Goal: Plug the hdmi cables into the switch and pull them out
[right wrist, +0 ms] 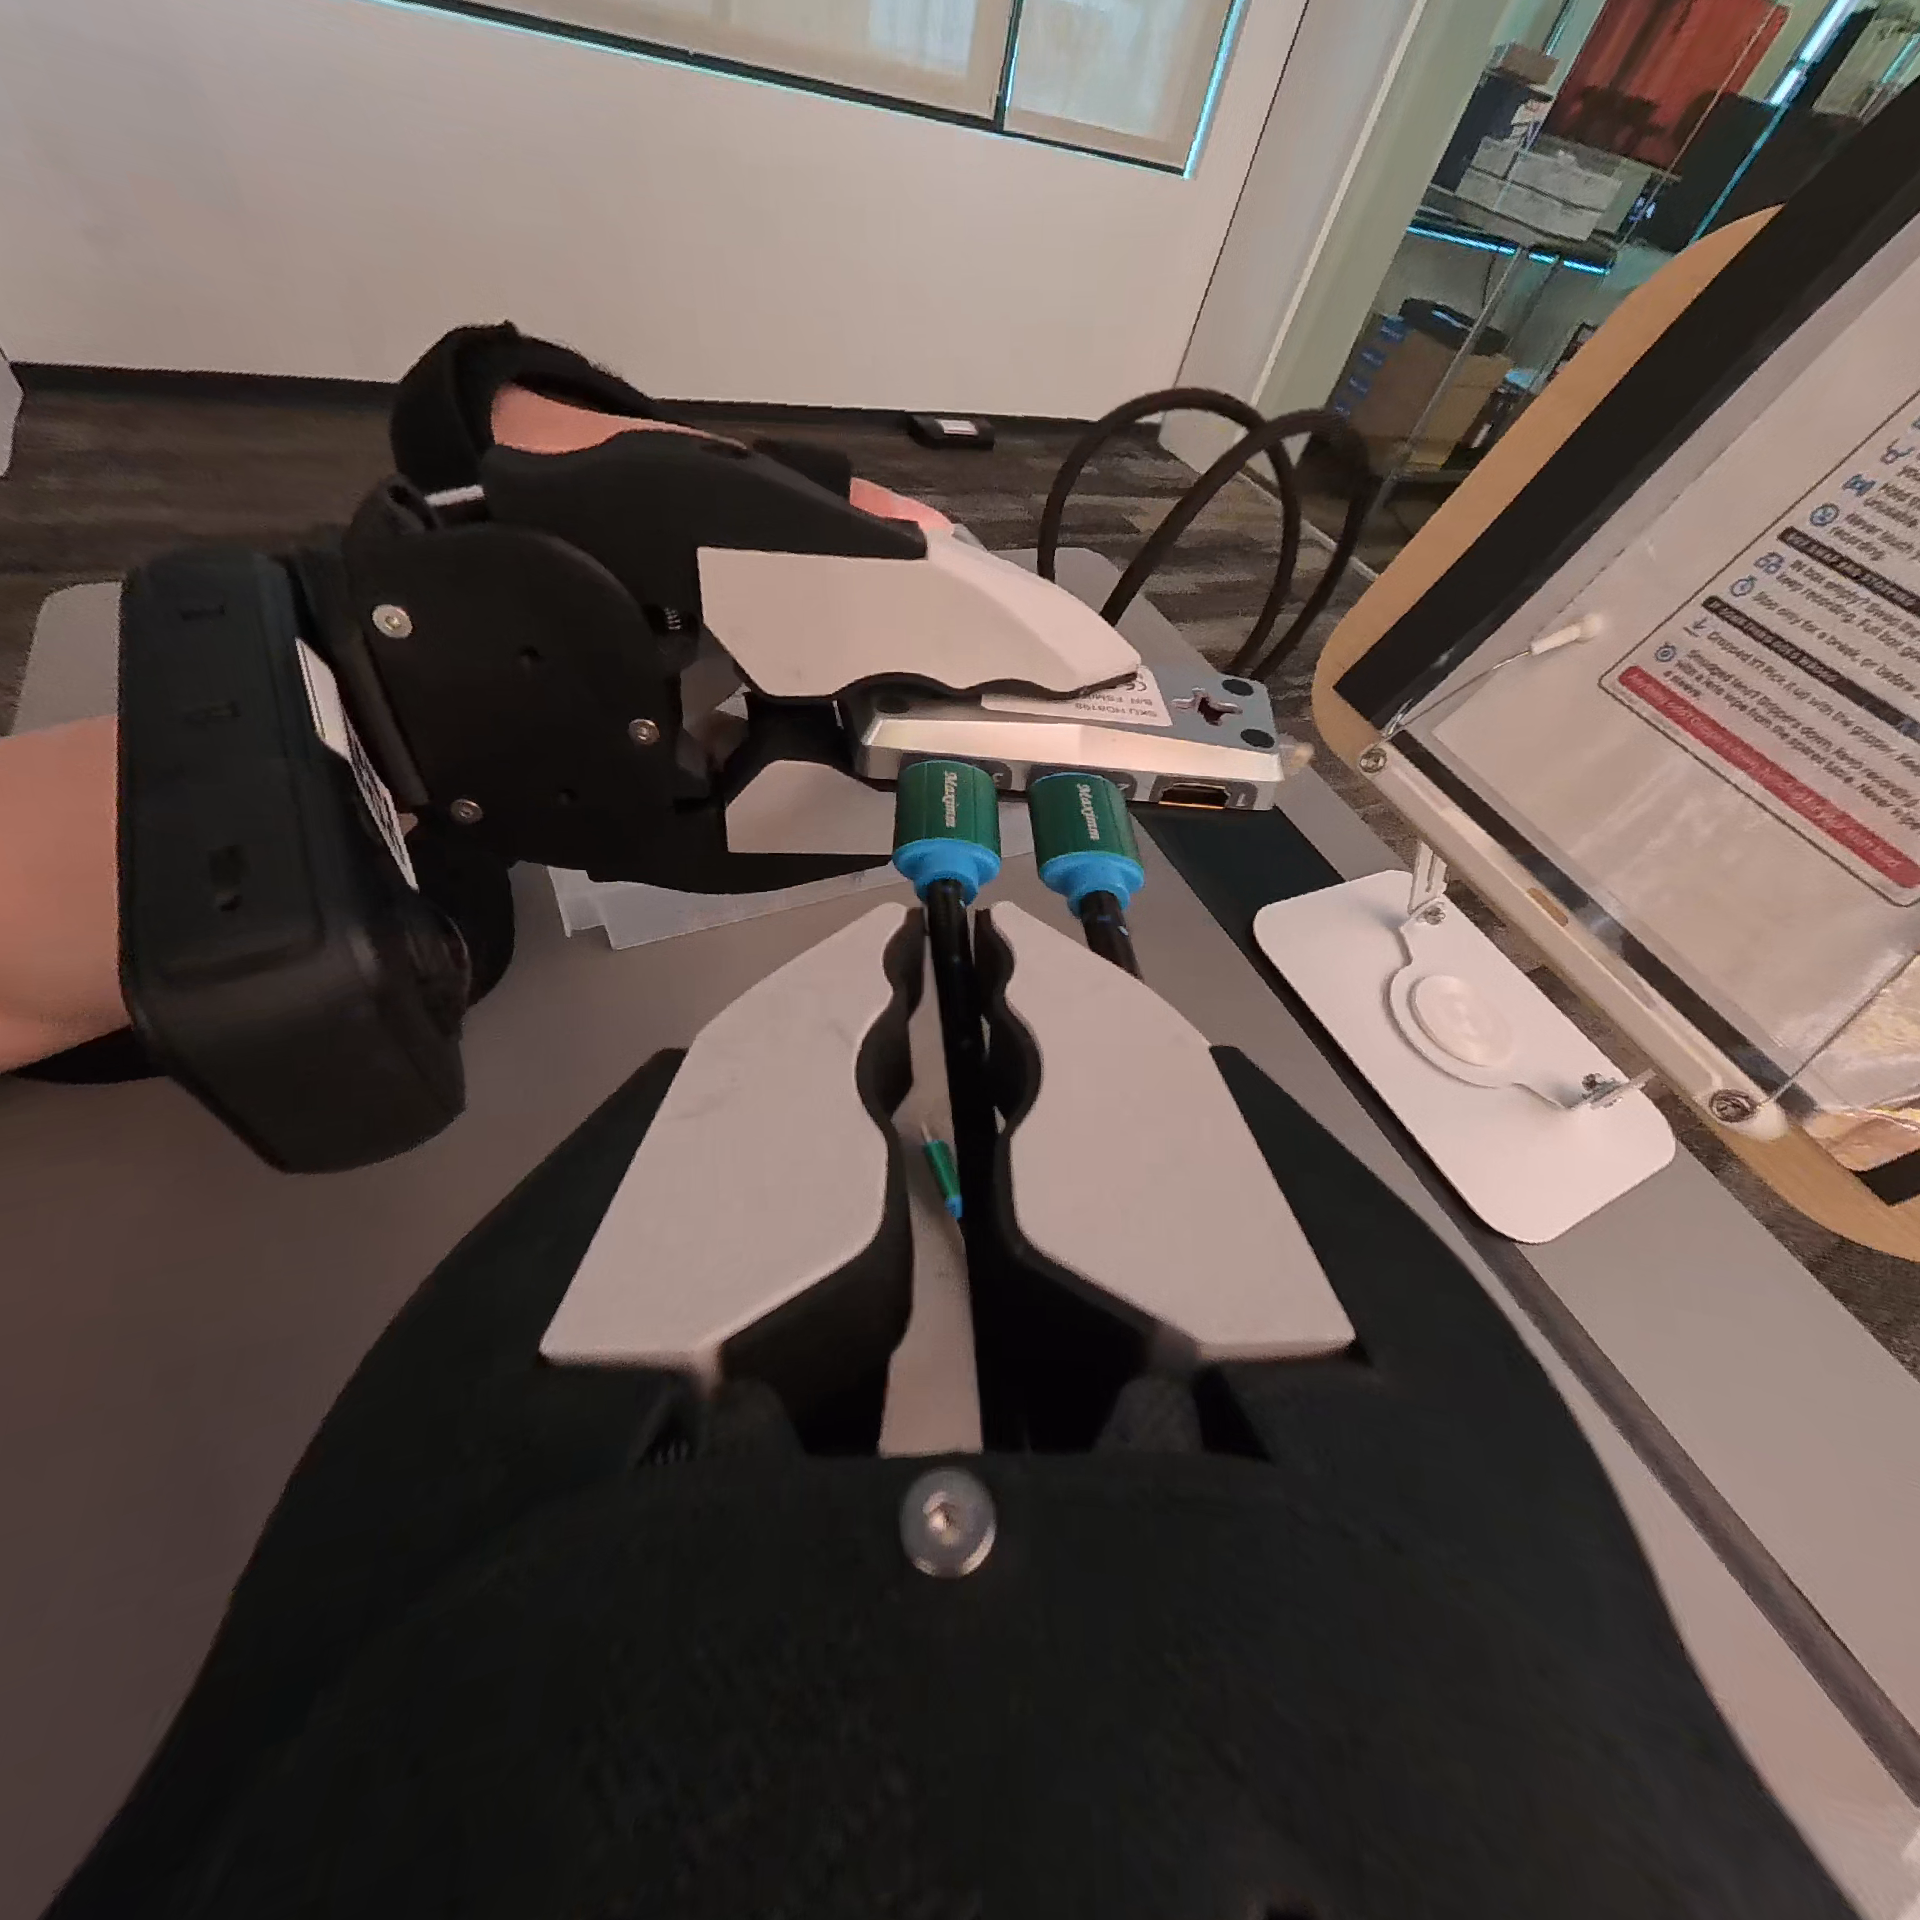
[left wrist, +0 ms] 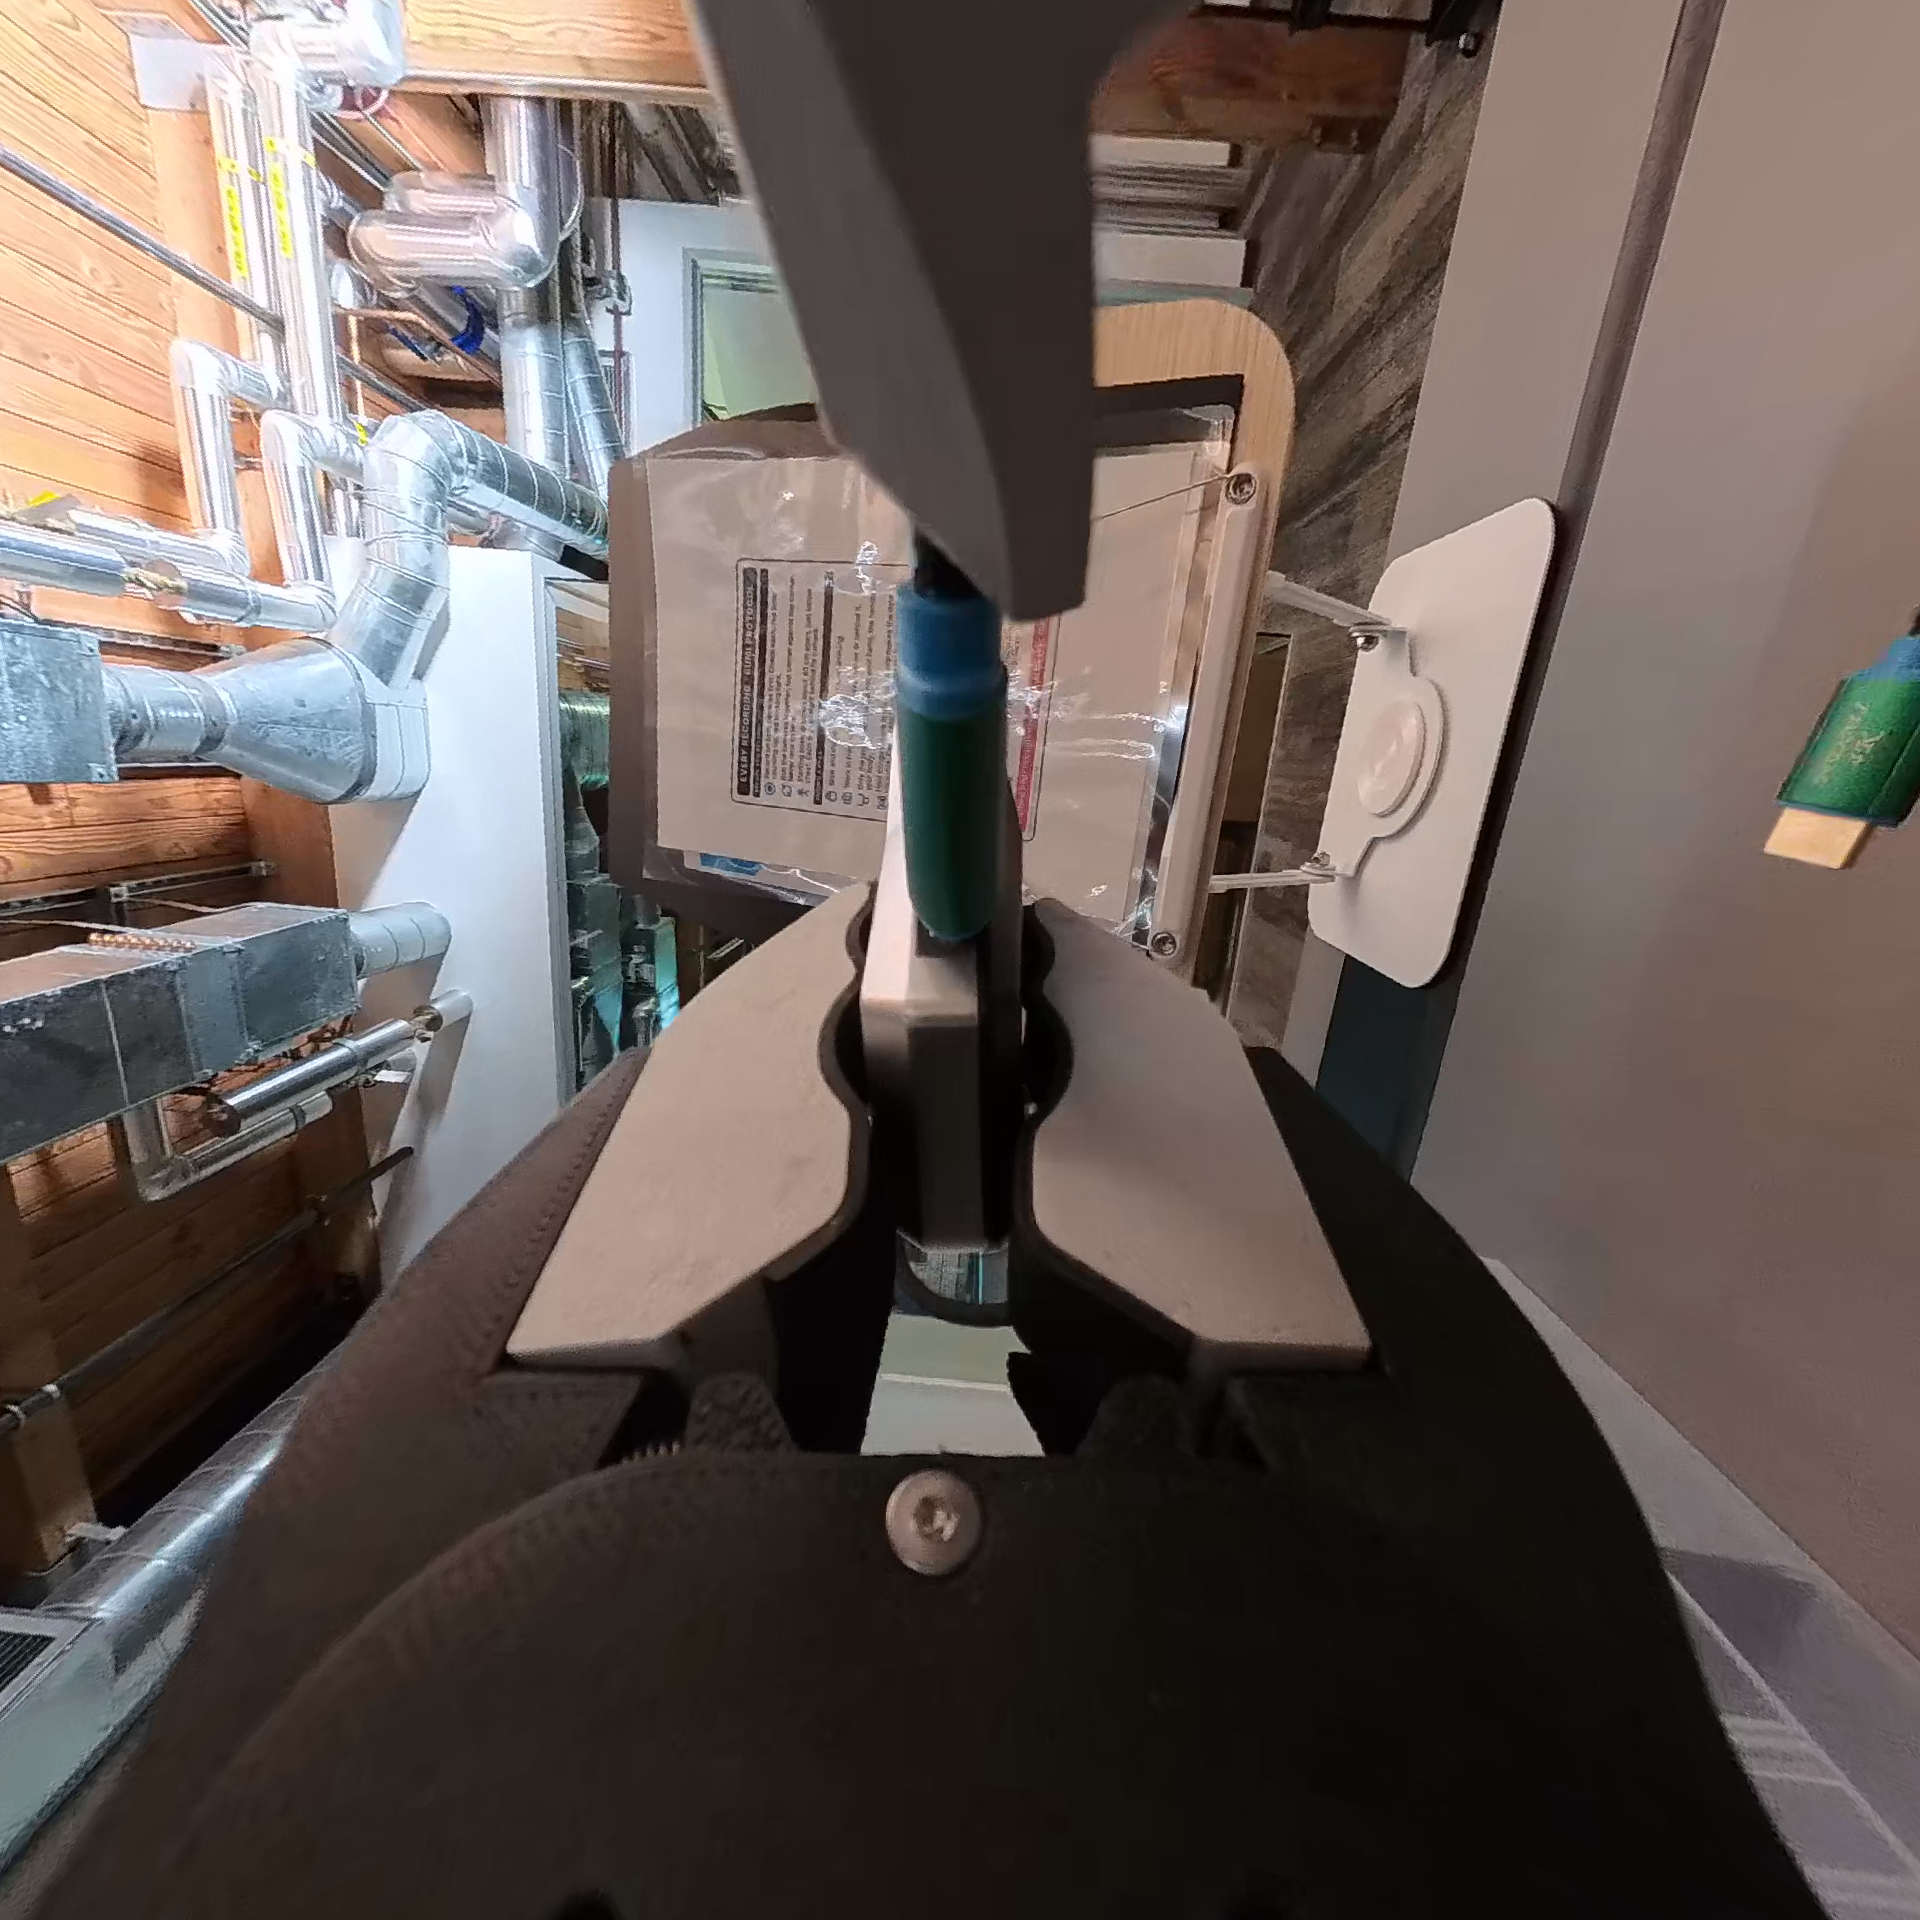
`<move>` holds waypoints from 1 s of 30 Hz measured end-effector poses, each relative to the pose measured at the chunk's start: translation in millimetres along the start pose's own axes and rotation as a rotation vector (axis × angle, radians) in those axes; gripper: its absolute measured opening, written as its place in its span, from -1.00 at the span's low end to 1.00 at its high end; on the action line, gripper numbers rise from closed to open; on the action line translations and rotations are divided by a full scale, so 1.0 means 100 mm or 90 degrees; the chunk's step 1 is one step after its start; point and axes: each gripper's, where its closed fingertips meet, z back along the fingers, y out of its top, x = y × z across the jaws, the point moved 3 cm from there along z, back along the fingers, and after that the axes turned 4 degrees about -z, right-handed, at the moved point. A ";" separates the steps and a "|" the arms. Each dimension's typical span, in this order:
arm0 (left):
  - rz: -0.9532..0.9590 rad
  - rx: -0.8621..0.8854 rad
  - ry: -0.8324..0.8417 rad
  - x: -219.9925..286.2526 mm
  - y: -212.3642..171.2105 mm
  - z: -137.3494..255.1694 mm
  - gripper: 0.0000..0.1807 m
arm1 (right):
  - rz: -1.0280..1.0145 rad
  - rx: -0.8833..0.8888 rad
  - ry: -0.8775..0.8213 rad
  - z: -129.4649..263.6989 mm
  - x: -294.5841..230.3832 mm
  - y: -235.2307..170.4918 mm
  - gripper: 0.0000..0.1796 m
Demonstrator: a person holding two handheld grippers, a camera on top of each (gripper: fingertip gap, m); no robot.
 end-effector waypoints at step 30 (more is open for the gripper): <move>0.028 0.066 0.006 0.00 0.13 0.01 -0.75 | -0.030 -0.038 0.031 0.13 0.02 0.00 -0.91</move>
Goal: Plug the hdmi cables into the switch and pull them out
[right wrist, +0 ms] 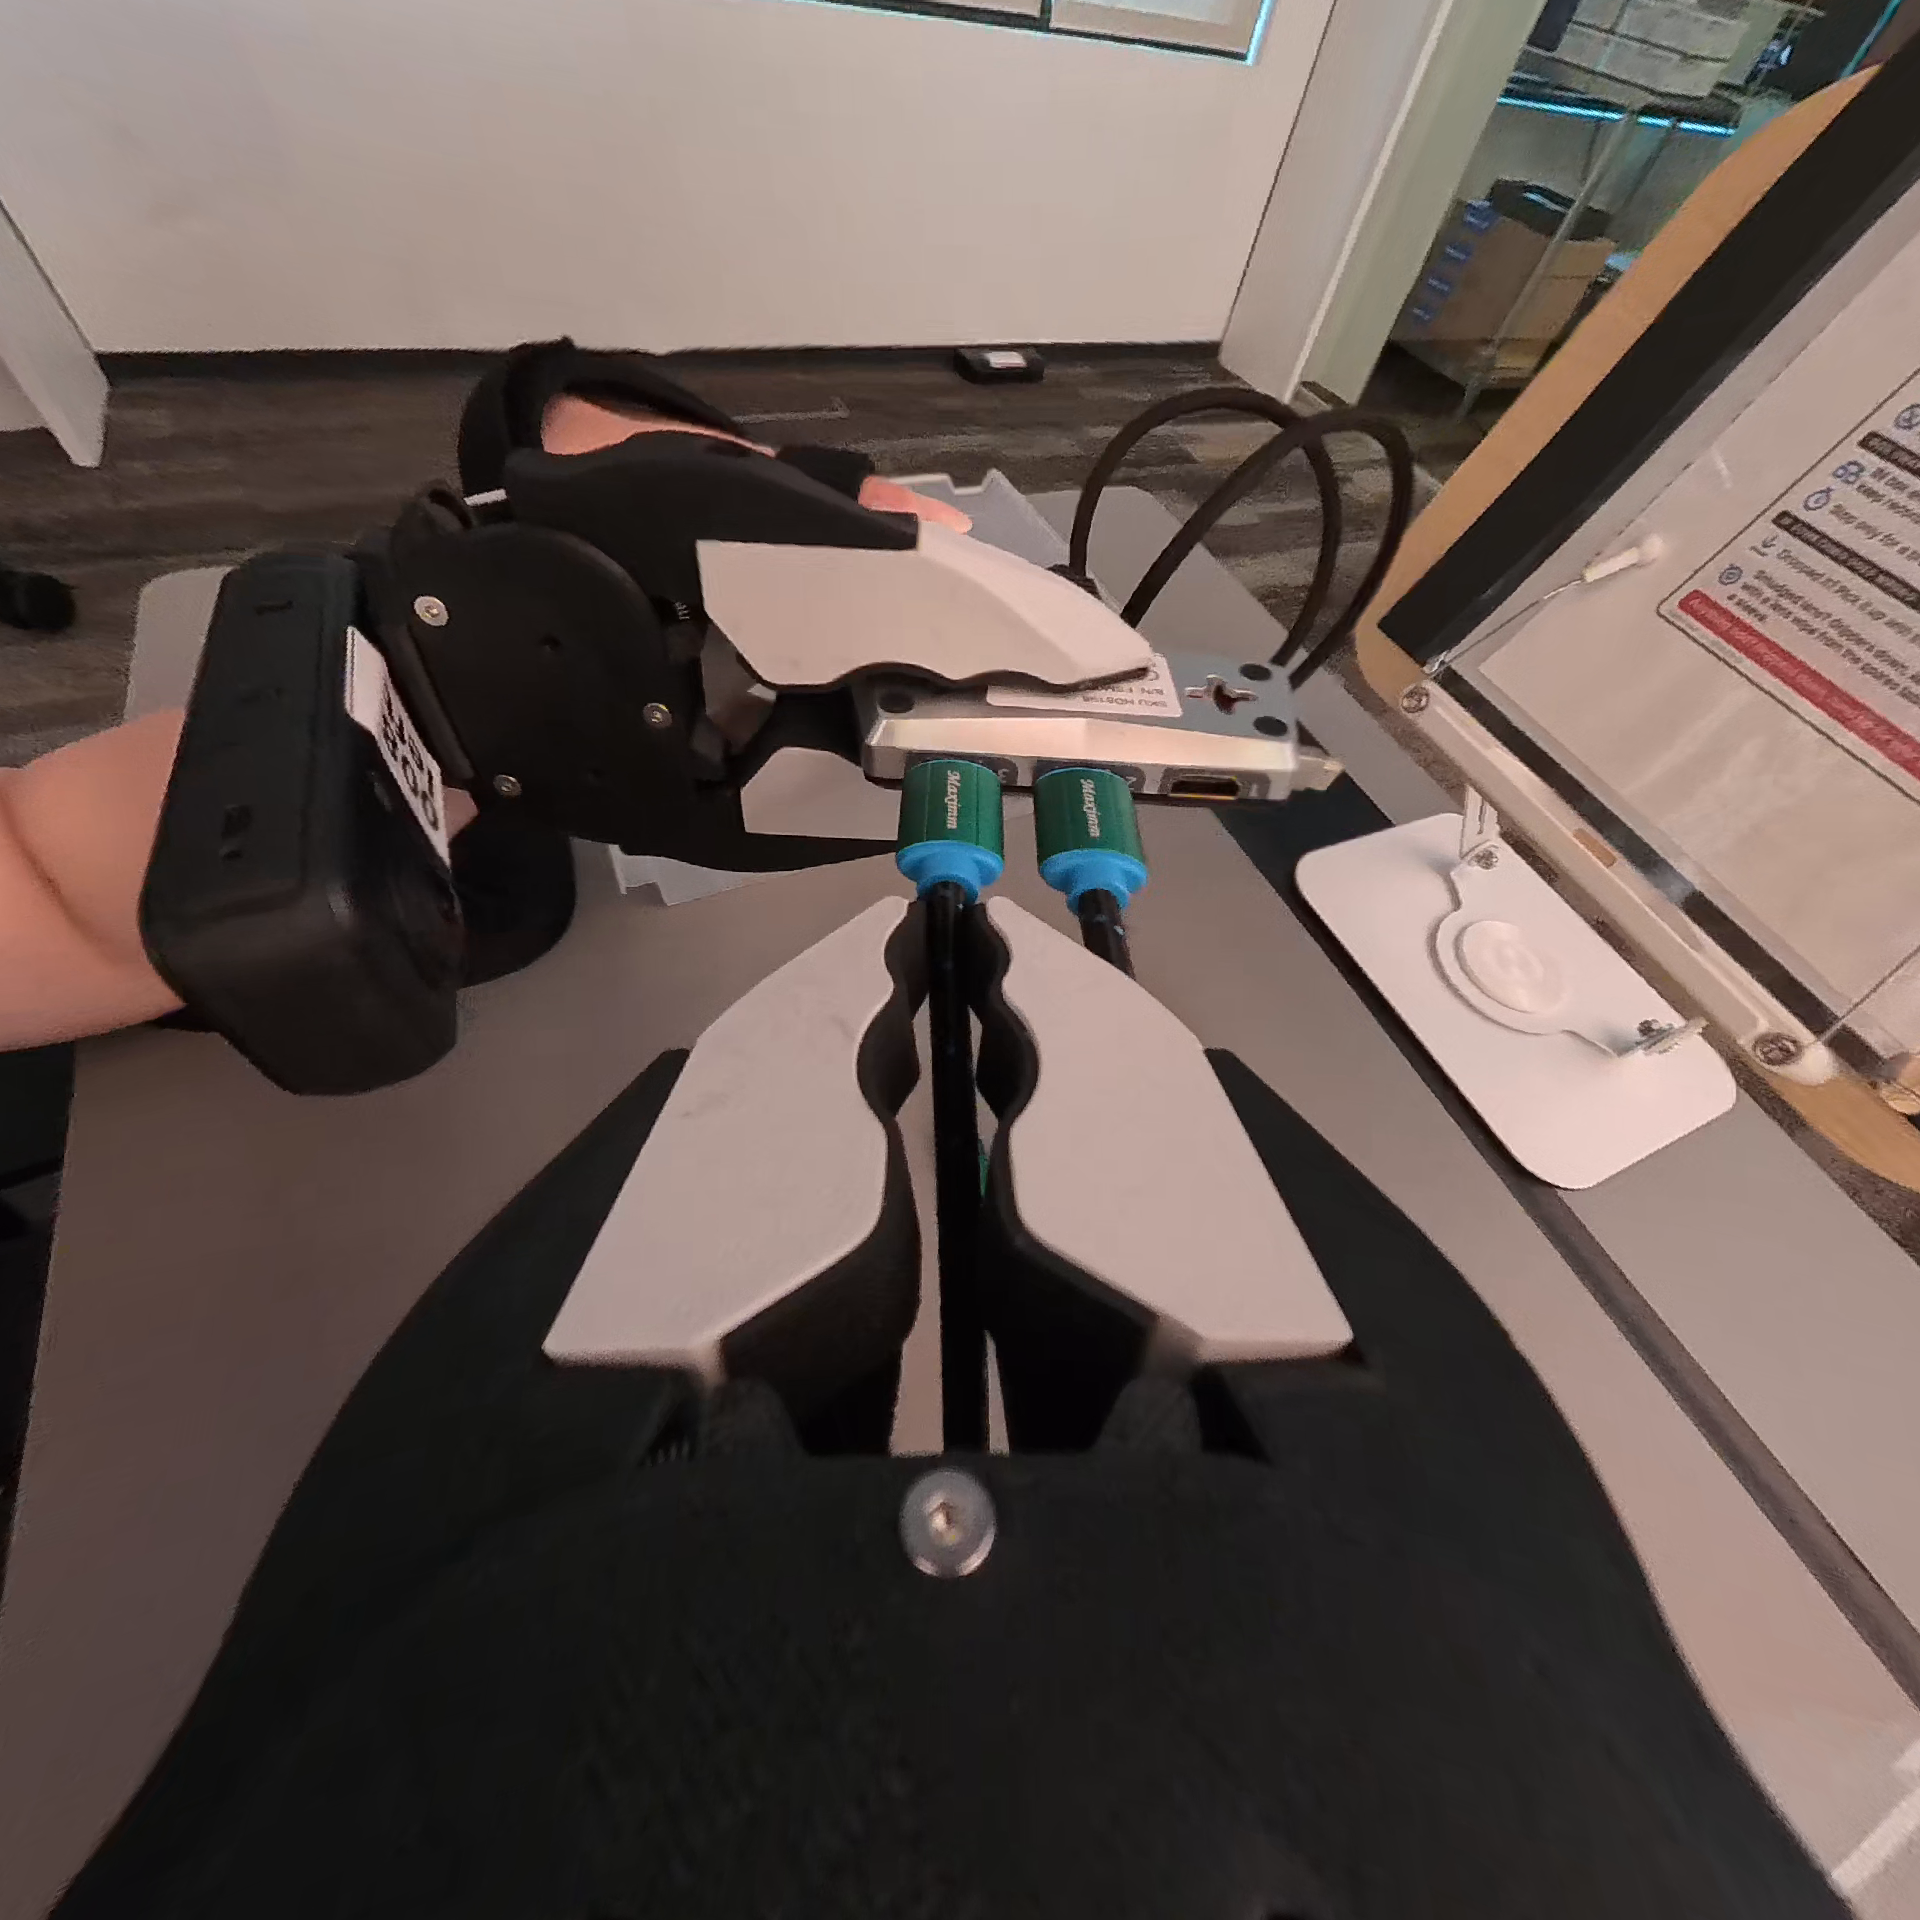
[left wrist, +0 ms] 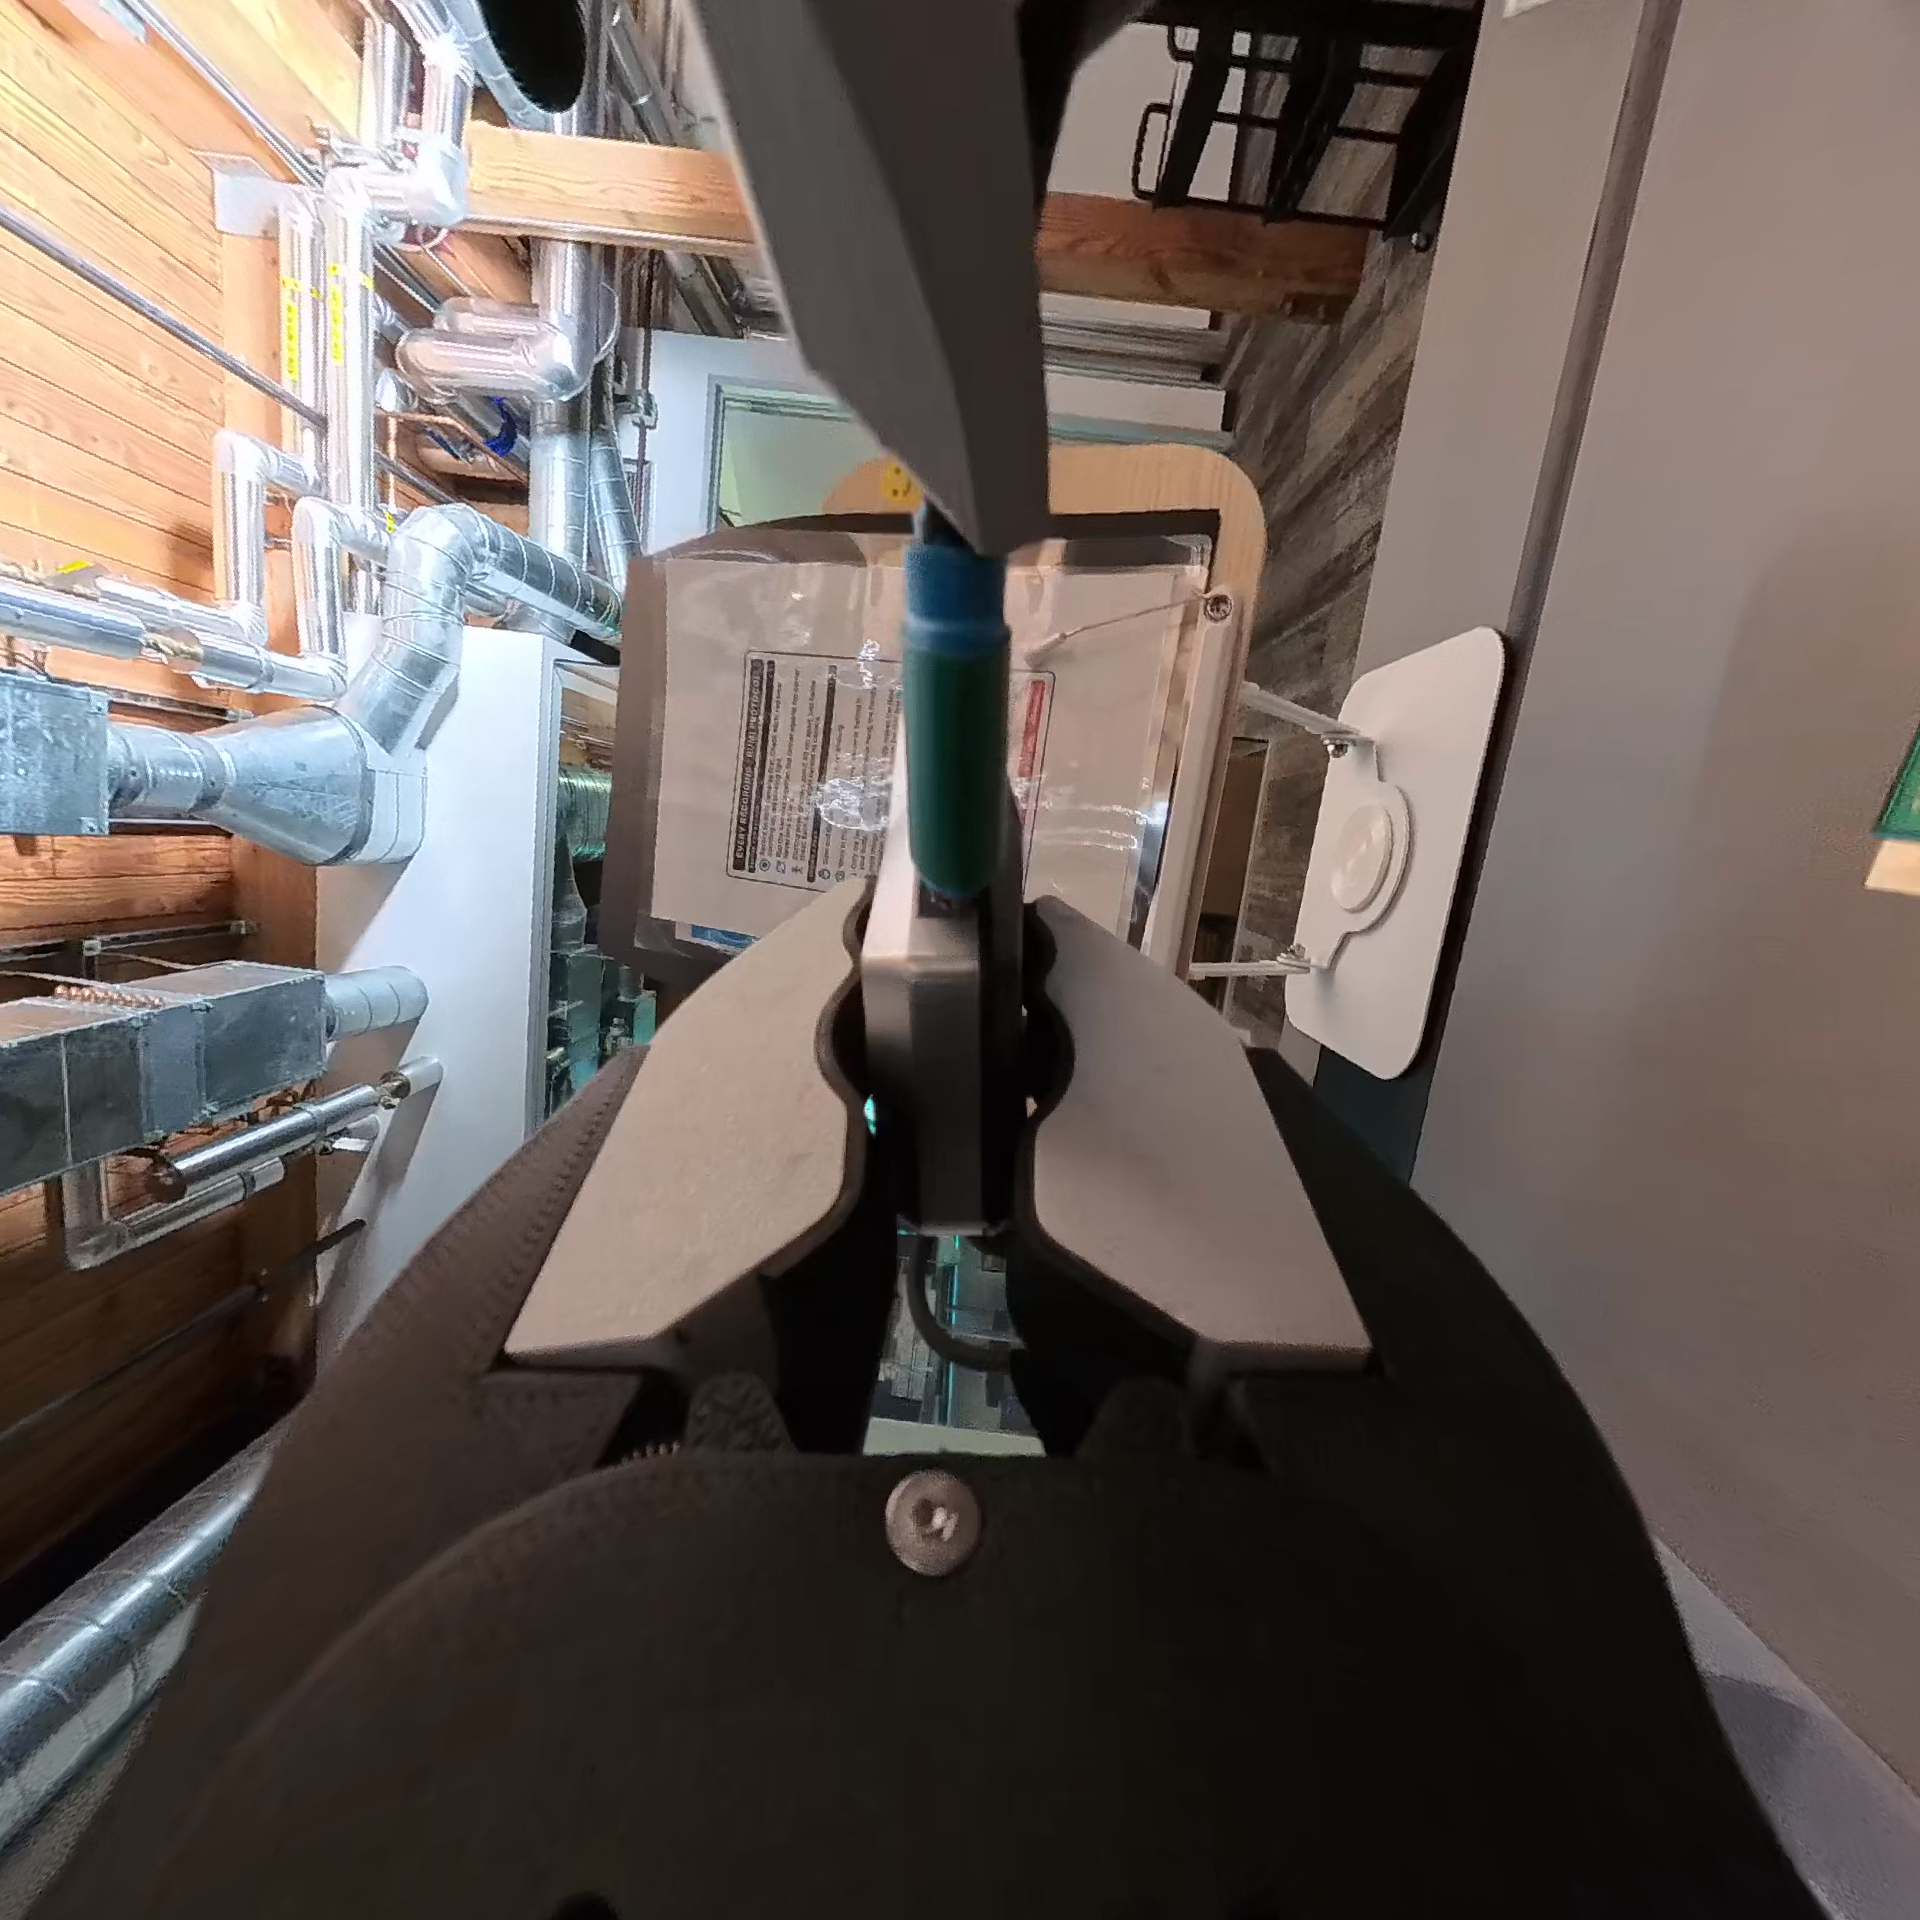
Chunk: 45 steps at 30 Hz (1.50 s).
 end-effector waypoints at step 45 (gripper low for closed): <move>0.115 -0.054 -0.023 -0.32 -0.45 0.16 -0.76 | -0.103 -0.158 0.011 2.15 1.12 -1.69 -0.91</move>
